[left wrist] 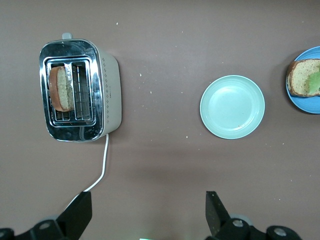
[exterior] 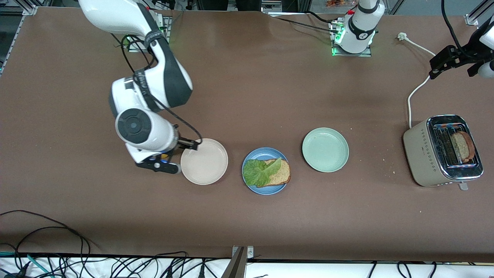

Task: Make sandwich in blue plate with both arms
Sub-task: 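Move the right gripper over to the yellow squeeze bottle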

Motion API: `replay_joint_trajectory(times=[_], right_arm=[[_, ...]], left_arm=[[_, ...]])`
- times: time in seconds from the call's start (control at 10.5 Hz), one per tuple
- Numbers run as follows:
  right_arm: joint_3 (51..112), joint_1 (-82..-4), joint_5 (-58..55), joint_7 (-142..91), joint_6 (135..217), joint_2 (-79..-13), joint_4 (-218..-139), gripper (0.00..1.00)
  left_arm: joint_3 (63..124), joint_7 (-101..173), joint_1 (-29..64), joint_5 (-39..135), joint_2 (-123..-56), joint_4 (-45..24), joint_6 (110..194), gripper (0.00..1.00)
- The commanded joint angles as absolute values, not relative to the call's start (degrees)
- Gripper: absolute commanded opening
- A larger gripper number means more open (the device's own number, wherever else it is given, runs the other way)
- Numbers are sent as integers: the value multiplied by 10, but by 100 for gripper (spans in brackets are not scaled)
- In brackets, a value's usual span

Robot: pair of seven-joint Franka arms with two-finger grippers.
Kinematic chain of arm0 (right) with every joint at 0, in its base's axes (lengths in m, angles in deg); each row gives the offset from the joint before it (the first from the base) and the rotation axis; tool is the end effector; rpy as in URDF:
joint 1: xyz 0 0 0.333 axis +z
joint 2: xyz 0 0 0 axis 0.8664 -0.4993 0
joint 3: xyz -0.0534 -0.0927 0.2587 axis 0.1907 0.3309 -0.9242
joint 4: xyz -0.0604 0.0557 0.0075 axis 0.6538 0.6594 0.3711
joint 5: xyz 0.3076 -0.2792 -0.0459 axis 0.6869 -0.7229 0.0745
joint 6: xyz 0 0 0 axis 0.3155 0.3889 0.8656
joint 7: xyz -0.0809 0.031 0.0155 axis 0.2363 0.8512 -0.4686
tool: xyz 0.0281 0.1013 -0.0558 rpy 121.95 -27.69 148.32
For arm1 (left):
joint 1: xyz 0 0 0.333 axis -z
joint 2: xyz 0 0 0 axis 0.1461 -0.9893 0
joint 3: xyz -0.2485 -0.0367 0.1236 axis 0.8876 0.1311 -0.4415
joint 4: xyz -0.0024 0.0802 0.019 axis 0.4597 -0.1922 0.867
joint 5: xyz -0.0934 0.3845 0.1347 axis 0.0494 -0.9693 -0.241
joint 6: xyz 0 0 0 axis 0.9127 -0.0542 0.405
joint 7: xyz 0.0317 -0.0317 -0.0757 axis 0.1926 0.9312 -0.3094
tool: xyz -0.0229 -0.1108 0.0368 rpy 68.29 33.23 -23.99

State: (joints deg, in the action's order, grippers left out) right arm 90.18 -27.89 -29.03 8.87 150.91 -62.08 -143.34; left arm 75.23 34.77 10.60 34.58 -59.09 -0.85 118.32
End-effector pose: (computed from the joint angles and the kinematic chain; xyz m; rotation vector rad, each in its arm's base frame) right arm 0.6609 0.2834 0.3560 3.0350 -0.2565 -0.2971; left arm 0.5444 -0.0131 0.6170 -3.0679 -0.0871 0.0344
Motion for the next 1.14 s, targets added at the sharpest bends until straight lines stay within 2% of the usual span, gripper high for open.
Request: replay_joint_trajectory(times=[0.0,0.19,0.29,0.48,0.86,1.05], right_arm=[[964,-274,-319,-46,1431,-614,-1439,100],[970,-273,-360,-103,1392,-614,-1439,100],[995,-274,-357,-114,1387,-601,-1440,100],[1003,-298,-315,-129,1376,-586,-1446,100],[1004,-298,-328,-124,1240,-592,-1443,100],[1003,-309,-319,-128,1208,-606,-1444,100]], left_arm=[[754,341,103,339,-594,2,1179,100],[755,340,103,339,-594,2,1179,100],[754,341,103,339,-594,2,1179,100],[754,340,103,339,-594,2,1179,100],[754,340,103,339,-594,2,1179,100],[754,340,102,339,-594,2,1179,100]])
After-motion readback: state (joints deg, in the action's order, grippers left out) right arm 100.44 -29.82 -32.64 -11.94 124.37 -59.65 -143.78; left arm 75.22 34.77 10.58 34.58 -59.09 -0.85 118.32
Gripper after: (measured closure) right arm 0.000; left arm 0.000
